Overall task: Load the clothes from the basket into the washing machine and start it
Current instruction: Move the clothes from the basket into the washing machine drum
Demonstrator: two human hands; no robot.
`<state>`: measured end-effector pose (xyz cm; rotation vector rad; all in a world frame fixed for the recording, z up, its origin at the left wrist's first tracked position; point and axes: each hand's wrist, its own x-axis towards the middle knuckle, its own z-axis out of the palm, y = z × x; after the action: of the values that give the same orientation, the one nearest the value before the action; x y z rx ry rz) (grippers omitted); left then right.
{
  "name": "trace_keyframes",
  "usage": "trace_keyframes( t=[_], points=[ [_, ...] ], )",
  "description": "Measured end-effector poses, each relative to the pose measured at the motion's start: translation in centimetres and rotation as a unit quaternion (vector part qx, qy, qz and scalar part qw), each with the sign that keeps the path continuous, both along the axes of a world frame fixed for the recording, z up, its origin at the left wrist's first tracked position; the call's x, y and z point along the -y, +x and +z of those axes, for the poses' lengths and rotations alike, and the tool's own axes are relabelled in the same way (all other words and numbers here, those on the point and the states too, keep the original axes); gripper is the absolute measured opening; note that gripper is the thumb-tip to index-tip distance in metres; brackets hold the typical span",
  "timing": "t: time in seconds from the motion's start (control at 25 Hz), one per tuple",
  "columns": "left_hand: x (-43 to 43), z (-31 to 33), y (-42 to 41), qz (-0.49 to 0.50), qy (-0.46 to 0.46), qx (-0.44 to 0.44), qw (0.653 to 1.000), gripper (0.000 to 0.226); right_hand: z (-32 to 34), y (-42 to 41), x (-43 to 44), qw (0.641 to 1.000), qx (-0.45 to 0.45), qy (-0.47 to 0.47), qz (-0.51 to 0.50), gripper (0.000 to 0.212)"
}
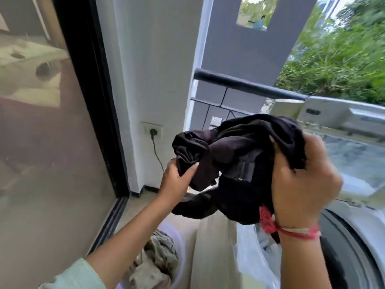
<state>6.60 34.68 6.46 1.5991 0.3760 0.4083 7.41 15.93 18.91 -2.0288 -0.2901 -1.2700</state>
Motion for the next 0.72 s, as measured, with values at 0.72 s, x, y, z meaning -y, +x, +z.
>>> trace_keyframes(
  t=[0.72],
  points=[
    [18.9, -10.8, 6.5, -0.136, 0.416, -0.154, 0.886, 0.020, -6.5, 7.7, 30.8, 0.836, -0.536, -0.115, -0.011, 0.053]
  ],
)
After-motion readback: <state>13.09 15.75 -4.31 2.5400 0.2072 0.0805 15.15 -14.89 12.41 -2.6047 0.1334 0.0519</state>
